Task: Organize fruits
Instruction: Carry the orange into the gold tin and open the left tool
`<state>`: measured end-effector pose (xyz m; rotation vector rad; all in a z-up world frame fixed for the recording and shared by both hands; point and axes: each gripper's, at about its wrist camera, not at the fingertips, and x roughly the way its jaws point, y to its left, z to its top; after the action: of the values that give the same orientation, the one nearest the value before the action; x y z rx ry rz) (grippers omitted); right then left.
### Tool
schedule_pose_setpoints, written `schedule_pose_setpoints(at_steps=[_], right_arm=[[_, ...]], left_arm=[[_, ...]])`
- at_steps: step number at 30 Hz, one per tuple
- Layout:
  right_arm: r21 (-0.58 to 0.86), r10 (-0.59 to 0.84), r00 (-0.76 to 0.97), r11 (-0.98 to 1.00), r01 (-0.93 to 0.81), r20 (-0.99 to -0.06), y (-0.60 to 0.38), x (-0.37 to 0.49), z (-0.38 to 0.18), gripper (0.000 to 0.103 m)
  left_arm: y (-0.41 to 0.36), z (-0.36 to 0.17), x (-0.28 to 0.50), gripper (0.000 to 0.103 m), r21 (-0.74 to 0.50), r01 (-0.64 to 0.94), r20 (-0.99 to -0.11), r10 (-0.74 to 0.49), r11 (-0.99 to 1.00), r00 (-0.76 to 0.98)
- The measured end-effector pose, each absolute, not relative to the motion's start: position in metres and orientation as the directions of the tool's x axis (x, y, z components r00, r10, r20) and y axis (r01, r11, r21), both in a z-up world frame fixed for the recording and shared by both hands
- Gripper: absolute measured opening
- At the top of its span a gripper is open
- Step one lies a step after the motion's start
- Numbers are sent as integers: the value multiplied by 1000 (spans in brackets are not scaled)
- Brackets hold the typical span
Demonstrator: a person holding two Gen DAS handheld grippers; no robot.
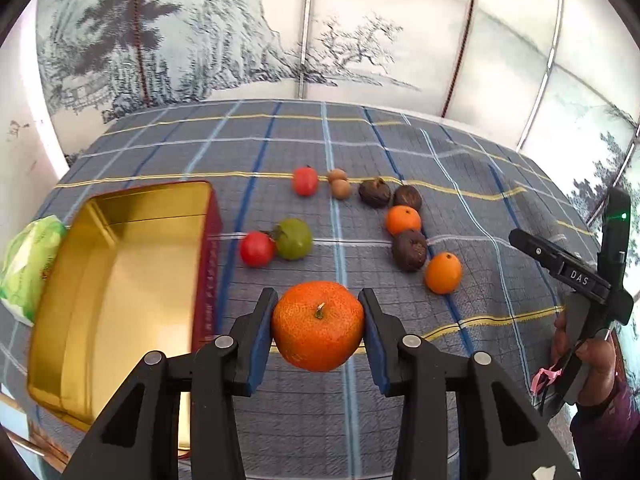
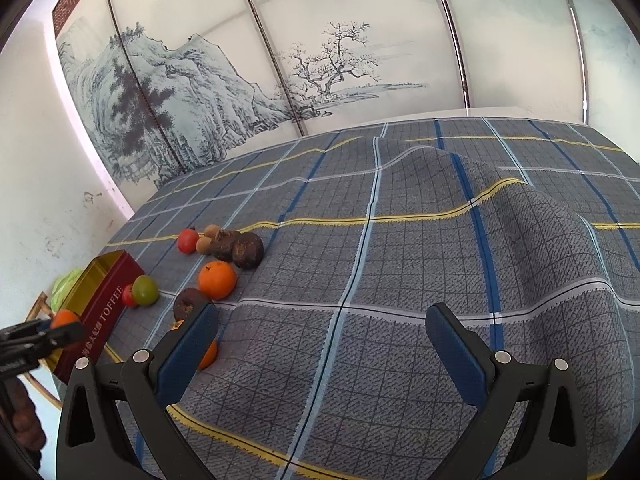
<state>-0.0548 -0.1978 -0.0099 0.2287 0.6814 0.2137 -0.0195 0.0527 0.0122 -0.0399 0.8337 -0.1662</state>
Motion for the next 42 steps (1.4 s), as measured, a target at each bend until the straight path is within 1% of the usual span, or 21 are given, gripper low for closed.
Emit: schedule_pose_setpoints(at_steps=[13,17,20,34,42], right_arm=[[257,239,738,962,-92,-630,-196,-49,-16,103],[245,228,732,966,-86,-642,-195,-48,-16,103],[240,223,728,967,-82,-648,-194,-46,-17,103],[239,221,715,968,-78,-664,-192,-42,-21,103],[238,220,706,968,-75,-673,-191,-40,-22,103]], left_arm=[[111,9,-18,37,-138,1,-734,-103,990,672],[125,13,-11,37,-102,-11,-729,-67,995,682],[133,14,2,37,-37,-18,-737,-15,999,676],[181,4,79,37,143,-73,-752,157,987,641],[198,-13,102,38,175,-92,-782,195,980,592]])
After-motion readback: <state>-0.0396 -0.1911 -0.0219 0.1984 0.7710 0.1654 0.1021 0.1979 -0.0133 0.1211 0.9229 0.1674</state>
